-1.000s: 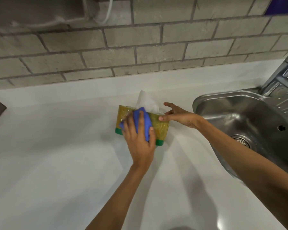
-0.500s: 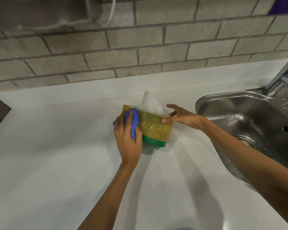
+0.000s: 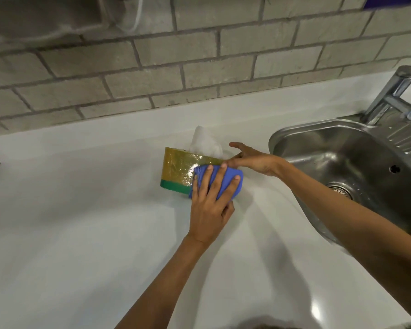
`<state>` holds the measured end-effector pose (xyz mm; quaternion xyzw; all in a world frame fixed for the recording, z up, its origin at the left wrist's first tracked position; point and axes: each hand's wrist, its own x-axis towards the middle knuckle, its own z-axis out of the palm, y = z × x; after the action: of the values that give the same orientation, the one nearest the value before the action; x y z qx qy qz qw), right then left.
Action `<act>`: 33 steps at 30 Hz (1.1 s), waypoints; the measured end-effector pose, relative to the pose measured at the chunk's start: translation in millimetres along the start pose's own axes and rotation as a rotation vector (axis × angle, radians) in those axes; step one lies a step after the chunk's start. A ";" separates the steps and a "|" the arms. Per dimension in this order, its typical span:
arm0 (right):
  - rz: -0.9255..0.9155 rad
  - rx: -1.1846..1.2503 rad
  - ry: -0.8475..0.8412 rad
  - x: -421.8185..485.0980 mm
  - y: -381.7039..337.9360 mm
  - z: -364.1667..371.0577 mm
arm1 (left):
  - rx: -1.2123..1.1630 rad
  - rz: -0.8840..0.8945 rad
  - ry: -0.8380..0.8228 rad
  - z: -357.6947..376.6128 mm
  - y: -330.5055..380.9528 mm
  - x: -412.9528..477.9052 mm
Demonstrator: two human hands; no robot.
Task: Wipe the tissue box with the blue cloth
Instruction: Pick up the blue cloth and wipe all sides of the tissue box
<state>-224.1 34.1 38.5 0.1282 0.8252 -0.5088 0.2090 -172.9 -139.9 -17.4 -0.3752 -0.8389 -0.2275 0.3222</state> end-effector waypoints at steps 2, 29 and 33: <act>-0.001 -0.022 -0.002 0.4 -2.0 -0.7 | 0.049 -0.001 -0.016 1.8 -2.7 -3.8; -0.034 -0.047 -0.019 5.3 -3.0 4.4 | -0.199 -0.498 0.142 -0.4 -29.4 16.6; -0.034 -0.072 -0.030 3.3 -1.9 1.7 | -0.190 -0.212 0.050 2.8 -18.5 -18.3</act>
<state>-227.4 31.7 37.8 0.0990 0.8417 -0.4843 0.2172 -179.0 -158.3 -34.9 -0.3075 -0.8402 -0.3479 0.2801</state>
